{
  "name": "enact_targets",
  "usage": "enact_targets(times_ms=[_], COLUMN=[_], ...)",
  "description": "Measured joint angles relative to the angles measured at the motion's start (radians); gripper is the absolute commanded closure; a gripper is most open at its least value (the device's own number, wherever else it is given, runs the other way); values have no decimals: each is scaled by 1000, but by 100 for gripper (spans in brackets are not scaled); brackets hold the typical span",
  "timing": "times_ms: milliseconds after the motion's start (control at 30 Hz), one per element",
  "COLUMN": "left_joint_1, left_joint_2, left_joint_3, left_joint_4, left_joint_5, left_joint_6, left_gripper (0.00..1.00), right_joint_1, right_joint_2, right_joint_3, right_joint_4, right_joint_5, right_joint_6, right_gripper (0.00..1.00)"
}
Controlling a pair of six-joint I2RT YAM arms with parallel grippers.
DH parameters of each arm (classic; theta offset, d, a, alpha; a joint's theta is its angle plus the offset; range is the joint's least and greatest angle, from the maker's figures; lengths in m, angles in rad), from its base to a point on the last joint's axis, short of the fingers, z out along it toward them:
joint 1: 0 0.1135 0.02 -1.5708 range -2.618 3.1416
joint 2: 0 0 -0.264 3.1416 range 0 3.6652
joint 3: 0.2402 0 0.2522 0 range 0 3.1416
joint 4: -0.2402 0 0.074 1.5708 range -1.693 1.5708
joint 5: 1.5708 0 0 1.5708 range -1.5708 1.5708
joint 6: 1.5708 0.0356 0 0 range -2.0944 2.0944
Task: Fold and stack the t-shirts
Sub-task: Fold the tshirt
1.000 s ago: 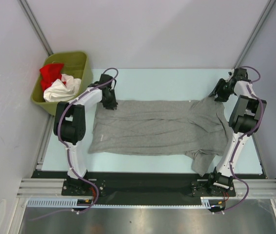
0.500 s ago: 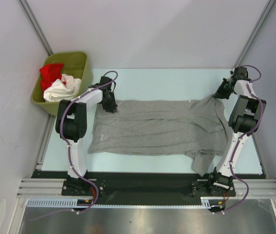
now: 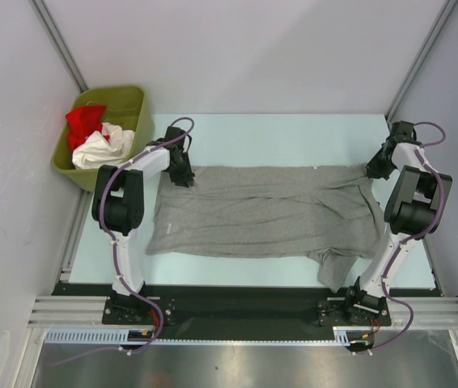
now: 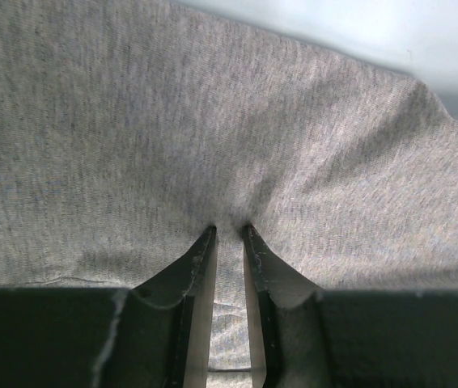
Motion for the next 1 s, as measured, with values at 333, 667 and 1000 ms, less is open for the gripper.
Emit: enact_targets(times_ms=[333,667,1000], left_joint_1=[0,-5,-69], left_joint_2=[0,-56,-426], left_joint_3=[0,-34,-289], left_joint_4=[-2,-32,-52], left_joint_5=[-5,-38,31], left_joint_6=[1,18,51], left_gripper=[74,64,65], right_joint_1=[-30,-30,151], right_joint_2=[9,46,-277], right_joint_3=[-58,134,-143], right_joint_4=[35,-152,-262], right_joint_5=[39,167,239], right_joint_6=[7,-11,-8], right_gripper=[98,29,35])
